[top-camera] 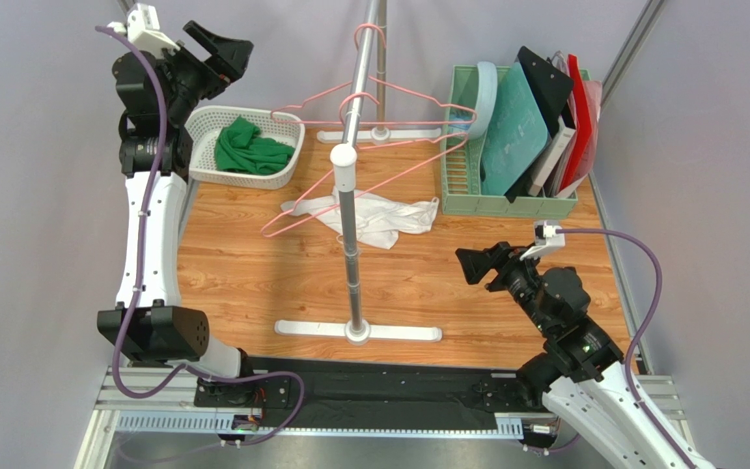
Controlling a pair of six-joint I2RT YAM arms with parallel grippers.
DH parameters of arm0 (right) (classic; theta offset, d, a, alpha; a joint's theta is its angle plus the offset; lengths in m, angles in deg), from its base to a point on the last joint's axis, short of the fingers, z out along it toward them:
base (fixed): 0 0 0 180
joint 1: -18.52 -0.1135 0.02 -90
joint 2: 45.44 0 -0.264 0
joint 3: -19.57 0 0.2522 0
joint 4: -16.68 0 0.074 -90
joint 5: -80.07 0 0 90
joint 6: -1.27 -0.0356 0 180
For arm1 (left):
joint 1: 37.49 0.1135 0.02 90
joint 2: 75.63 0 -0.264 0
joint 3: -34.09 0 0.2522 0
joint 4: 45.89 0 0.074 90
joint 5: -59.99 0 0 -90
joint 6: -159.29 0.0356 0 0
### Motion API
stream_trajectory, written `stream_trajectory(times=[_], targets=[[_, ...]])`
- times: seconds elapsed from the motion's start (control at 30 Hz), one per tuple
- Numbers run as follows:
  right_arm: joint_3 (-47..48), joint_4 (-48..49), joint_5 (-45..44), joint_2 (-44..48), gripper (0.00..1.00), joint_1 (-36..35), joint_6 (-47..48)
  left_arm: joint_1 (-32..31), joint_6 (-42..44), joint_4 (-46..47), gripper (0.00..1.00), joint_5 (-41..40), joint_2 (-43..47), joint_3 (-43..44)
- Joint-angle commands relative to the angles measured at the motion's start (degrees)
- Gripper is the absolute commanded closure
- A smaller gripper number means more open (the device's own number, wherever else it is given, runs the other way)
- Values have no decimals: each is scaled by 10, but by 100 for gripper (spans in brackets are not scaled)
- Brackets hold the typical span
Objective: Remove the tank top from the hanger
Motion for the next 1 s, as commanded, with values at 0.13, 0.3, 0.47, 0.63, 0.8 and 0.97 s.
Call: stream_trajectory(times=[0.13,0.3,0.47,0.63,0.8,0.97], targets=[[6,3,-6,14,22,-2,-11,1,-208,-112,1,-194,22,-95],[-4,8,-4,14,22,-2,-21,-3,-275,-116,1,-179,21,-184],[-8,6,-4,19,22,-2,-24,-6,-335,-84,1,-187,31,-288],[-15,-1,-11,26,22,-2,-24,-18,-393,-34,1,-158,21,-374],[-22,1,-14,28,22,-2,-27,-61,-426,41,1,-150,14,-465],[-26,5,-16,28,22,-2,-31,-115,-455,105,1,-130,-59,-495]])
